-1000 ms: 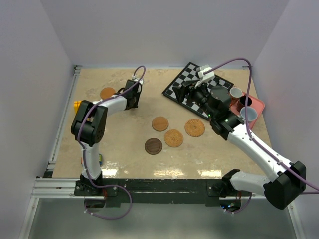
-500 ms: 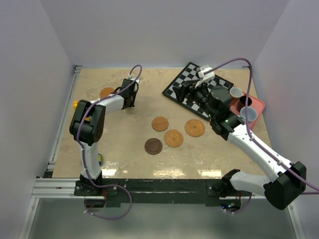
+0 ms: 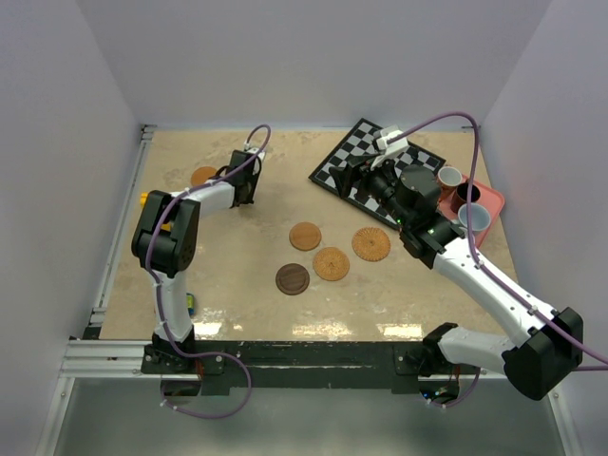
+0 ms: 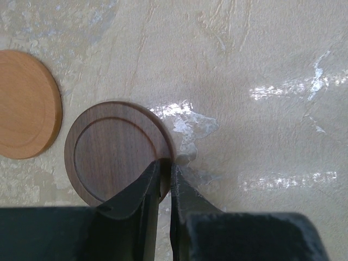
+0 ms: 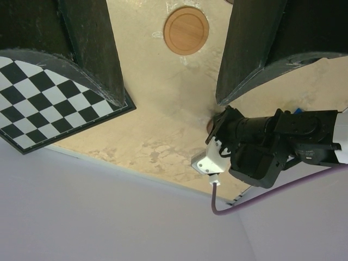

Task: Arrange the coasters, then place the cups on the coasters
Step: Move the coaster to the center of the board.

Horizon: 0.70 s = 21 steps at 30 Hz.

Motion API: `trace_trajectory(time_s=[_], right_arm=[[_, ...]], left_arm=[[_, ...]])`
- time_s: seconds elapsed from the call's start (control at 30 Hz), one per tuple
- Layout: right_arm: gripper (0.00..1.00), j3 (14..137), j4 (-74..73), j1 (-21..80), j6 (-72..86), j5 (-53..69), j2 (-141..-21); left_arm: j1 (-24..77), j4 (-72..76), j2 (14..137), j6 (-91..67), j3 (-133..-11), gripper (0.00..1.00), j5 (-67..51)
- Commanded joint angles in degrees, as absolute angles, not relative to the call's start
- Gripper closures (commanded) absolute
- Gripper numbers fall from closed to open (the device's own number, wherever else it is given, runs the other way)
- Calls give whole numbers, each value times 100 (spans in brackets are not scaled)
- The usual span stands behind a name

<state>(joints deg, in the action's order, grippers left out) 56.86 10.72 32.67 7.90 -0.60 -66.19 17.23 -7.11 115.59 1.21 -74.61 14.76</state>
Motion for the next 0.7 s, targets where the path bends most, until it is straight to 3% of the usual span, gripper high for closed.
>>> trace_trajectory(time_s=[0.0,0.67], right_arm=[[28,5678,1257,3270,738,-149,-6468],[28,5660,1274,3269,738,-132,-6548]], left_arm=[[1565,-852,11742,264,-7348,84,1520],[1459,-879,11883,281,-7515,84,1406]])
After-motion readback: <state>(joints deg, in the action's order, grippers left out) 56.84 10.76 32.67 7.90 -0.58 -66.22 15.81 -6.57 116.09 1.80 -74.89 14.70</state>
